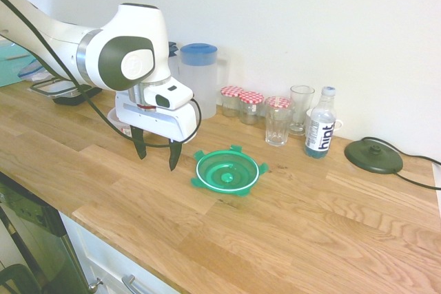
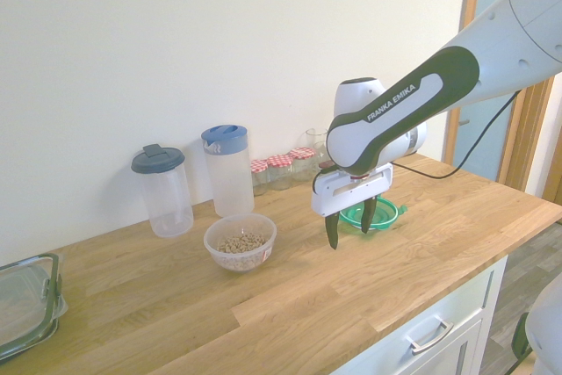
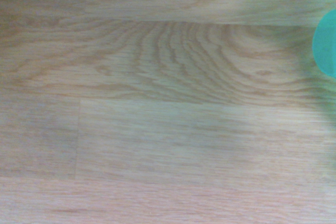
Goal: Cover the lid of food container
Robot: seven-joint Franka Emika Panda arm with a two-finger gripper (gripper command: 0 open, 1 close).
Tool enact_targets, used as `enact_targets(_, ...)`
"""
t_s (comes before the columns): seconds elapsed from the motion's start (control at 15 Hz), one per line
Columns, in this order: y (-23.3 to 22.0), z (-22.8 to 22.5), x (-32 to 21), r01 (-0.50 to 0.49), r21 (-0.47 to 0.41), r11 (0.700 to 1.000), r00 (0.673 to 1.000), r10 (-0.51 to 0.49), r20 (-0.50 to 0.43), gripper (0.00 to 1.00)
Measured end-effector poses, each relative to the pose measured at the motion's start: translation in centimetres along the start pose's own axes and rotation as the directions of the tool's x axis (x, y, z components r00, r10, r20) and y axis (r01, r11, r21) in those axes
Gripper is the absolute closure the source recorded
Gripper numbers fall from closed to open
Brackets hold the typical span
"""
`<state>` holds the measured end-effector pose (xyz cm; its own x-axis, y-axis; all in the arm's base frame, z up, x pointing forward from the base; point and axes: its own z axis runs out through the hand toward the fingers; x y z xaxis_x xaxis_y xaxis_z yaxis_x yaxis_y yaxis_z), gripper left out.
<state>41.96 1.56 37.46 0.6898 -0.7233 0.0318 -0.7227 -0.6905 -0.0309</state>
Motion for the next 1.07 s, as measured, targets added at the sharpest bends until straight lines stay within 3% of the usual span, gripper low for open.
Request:
enact_targets(0.27, -0.1, -1.6, 1.0, 0.015, 0.024, 1.0, 1.0, -0.016, 0.013, 0.0)
enact_targets(0.53, 2.2, -6.5, 5.2, 0.063, 0.136, 0.989, 0.983, -0.085, 0.163, 0.0)
enact_targets(0.8, 7.3, -7.4, 11.5, 0.009, 0.261, 0.965, 0.932, -0.103, 0.348, 0.0)
enact_targets(1.07, 11.1, -5.5, 17.7, -0.084, 0.36, 0.929, 0.883, -0.098, 0.459, 0.0)
